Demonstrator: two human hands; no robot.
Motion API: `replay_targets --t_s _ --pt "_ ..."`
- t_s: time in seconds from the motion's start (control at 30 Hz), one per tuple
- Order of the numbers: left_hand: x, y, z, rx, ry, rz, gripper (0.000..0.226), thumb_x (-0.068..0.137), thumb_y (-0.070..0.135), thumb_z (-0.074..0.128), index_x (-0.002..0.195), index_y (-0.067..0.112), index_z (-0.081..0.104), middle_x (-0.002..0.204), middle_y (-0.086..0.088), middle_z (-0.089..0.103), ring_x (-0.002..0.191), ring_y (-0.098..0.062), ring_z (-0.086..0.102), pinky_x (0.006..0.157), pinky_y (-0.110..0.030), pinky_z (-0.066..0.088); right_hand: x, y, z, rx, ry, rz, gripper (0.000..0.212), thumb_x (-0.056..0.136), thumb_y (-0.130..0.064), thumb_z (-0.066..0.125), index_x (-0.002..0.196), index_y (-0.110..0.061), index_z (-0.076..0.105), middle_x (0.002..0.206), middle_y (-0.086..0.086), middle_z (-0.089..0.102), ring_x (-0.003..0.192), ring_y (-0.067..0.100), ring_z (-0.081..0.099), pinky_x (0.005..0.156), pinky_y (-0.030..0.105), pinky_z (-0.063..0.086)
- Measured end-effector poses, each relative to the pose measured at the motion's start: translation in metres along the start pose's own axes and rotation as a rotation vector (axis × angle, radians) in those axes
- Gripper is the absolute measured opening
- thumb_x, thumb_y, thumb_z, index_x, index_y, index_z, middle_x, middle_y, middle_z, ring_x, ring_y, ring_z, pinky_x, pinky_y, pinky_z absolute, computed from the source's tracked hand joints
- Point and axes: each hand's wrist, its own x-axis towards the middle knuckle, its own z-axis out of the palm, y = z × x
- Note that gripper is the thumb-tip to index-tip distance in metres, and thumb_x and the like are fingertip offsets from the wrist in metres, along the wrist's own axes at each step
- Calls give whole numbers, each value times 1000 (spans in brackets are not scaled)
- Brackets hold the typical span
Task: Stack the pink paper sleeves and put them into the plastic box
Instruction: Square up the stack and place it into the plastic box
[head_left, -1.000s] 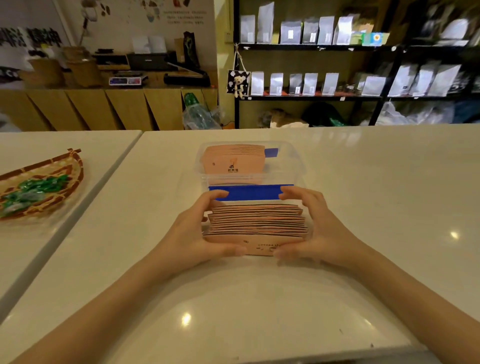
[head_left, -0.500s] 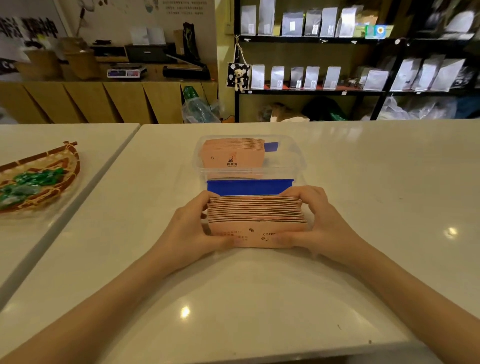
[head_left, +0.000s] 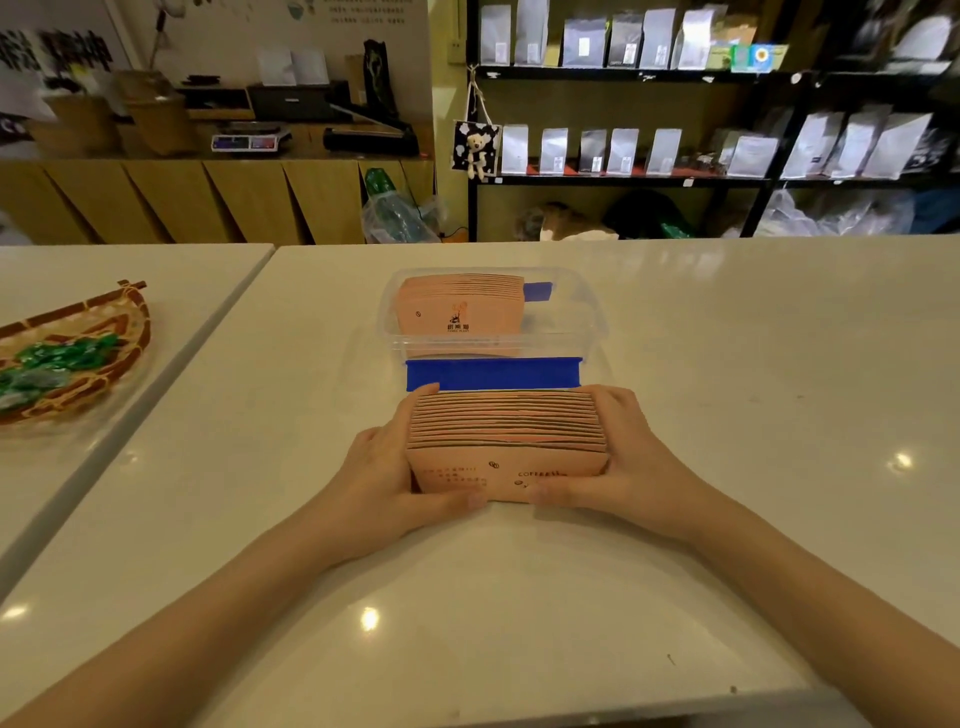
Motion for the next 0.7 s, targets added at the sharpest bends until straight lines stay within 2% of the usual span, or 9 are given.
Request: replay_targets --t_s 0.07,0.13,0.2,0.27,0.33,0.4,0.47,0.57,0.7 --pt "0 0 4 33 23 24 80 58 56 67 127 44 28 126 19 50 116 -3 50 99 -41 43 -1 0 5 -33 20 -32 61 53 -54 73 96 -74 34 99 -59 35 105 -30 19 93 15 29" --pt "0 2 3 43 36 54 68 58 58 64 117 58 30 127 17 47 117 -6 48 100 -42 42 -1 3 7 -74 60 -37 61 55 -59 70 105 -67 37 107 -50 40 110 -24 17 98 21 27" --pt "0 2 1 49 30 47 64 57 60 63 112 64 30 126 20 45 120 -7 44 102 -43 39 -1 5 6 -105 65 -27 62 54 -62 69 107 -61 37 109 -45 39 113 -20 15 99 23 26" --pt "1 1 -1 45 -1 30 64 60 58 63 117 58 33 126 24 40 123 -7 38 104 -43 37 -1 6 2 -131 38 -36 59 55 -63 69 103 -61 35 105 -50 36 110 -24 15 96 19 27" --pt "0 -1 -5 -32 -40 21 60 64 50 65 117 54 37 126 23 43 125 -10 38 102 -42 40 -1 7 -5 -138 2 -35 54 56 -56 70 100 -58 39 104 -46 37 109 -25 17 98 21 29" --pt "-1 -1 -12 -90 -59 22 52 65 44 68 109 57 43 118 31 46 123 -4 40 98 -29 44 -1 9 -13 -83 -30 10 50 56 -50 70 100 -55 46 108 -41 40 113 -21 18 104 25 29" --pt "-3 0 -18 -70 -57 44 49 65 43 70 102 64 46 109 40 48 115 8 39 91 -14 40 0 12 -19 -42 -25 31 53 51 -49 75 99 -53 52 112 -40 42 118 -17 19 107 27 28" --pt "-4 5 -23 -45 -21 44 46 62 45 73 96 64 50 103 44 52 108 14 42 85 -4 37 1 16 -22 -13 17 48 58 43 -51 81 95 -51 56 117 -36 43 122 -12 21 108 30 29" --pt "-3 5 -22 -105 17 31 49 66 17 76 98 49 55 105 34 57 99 9 55 71 -3 44 2 18 -22 -41 17 28 58 40 -59 73 95 -48 58 122 -29 44 124 -8 21 107 27 29"
